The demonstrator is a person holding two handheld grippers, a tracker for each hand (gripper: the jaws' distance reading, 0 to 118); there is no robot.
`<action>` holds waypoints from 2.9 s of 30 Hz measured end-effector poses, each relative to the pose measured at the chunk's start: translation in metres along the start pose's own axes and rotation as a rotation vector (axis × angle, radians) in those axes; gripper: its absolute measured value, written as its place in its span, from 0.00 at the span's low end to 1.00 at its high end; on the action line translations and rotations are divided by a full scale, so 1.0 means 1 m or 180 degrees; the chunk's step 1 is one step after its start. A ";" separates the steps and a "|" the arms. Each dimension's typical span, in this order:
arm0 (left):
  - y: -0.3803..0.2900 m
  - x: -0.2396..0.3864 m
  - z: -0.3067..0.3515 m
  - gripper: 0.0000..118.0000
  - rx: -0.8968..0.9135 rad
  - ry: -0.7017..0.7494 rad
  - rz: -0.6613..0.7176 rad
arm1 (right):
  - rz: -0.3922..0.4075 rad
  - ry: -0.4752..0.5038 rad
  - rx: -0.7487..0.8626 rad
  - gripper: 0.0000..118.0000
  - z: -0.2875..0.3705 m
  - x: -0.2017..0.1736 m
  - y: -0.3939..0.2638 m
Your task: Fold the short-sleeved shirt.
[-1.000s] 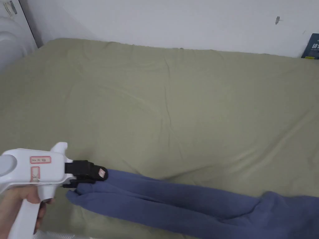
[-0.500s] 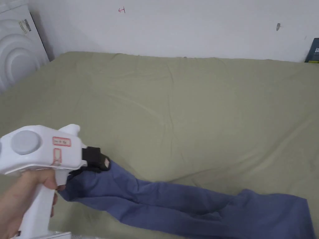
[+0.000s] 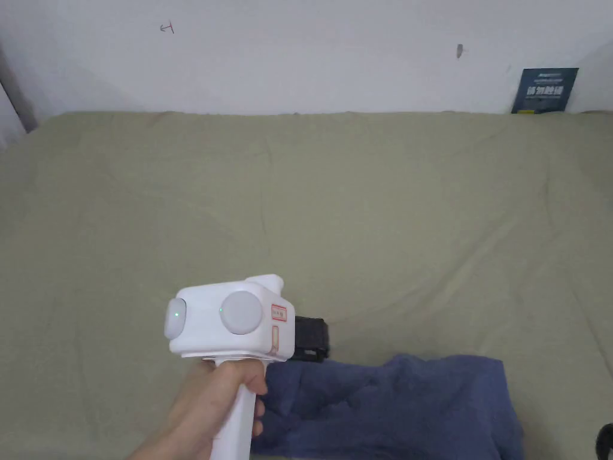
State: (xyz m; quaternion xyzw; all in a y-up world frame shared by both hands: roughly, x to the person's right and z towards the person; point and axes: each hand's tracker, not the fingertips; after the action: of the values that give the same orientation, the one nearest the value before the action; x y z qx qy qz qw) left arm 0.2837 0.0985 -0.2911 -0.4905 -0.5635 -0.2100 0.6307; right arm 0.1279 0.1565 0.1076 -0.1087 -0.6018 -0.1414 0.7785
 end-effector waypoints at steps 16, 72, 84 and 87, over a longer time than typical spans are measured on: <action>-0.019 -0.072 0.081 0.00 0.0208 -0.0299 -0.0035 | -0.0043 0.0229 -0.0112 0.00 -0.015 -0.014 0.003; -0.037 -0.183 -0.032 0.10 -0.0331 -0.1994 0.0769 | 0.0172 0.0272 -0.0542 0.00 -0.040 -0.053 0.000; -0.039 -0.214 0.116 0.10 0.0063 -0.0765 0.0838 | 0.0115 0.0386 -0.0366 0.00 -0.030 -0.045 0.010; -0.029 -0.203 0.142 0.10 0.0144 -0.0338 0.0868 | 0.0227 0.0335 -0.0283 0.00 -0.028 -0.042 0.013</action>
State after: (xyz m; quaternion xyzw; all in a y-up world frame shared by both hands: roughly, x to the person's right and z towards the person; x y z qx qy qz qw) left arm 0.1324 0.1490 -0.4823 -0.5586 -0.5287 -0.0834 0.6336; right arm 0.1475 0.1630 0.0604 -0.1569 -0.5489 -0.1457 0.8080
